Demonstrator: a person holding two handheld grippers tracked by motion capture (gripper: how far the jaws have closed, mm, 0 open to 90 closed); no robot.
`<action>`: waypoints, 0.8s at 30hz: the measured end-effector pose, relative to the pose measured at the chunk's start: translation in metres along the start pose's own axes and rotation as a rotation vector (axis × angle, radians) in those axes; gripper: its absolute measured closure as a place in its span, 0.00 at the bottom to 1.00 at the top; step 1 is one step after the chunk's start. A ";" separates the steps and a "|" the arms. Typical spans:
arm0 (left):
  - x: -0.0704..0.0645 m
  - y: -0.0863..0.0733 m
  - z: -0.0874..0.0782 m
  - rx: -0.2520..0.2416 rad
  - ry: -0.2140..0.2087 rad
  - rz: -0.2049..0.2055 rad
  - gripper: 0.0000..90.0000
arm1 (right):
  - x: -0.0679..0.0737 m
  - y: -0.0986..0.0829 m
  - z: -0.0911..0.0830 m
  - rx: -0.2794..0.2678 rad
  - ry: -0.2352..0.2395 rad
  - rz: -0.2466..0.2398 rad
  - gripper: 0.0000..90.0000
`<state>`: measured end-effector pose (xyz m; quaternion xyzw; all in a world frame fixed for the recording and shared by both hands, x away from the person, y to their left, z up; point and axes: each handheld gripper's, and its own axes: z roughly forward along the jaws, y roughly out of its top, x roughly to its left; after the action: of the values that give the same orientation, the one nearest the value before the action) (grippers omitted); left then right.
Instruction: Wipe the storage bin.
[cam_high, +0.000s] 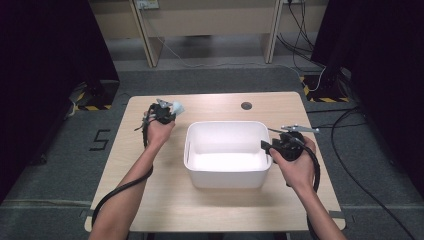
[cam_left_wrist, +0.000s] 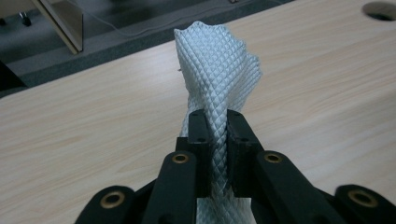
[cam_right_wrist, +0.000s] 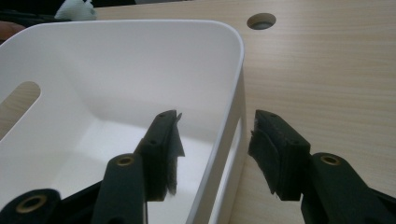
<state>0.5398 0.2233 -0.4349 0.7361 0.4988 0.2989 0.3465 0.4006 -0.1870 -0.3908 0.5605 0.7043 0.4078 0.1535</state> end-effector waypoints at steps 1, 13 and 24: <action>0.000 0.001 -0.008 -0.014 -0.003 0.000 0.91 | 0.000 0.000 0.000 -0.001 -0.002 0.001 0.57; 0.001 -0.013 -0.094 -0.134 -0.055 0.009 0.92 | 0.001 -0.001 0.001 0.001 -0.014 0.009 0.57; -0.015 -0.064 -0.153 -0.196 -0.115 0.015 0.92 | 0.003 -0.004 -0.001 0.011 -0.016 0.001 0.57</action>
<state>0.3811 0.2587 -0.3985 0.7182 0.4410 0.3062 0.4425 0.3966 -0.1849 -0.3928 0.5649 0.7049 0.3997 0.1558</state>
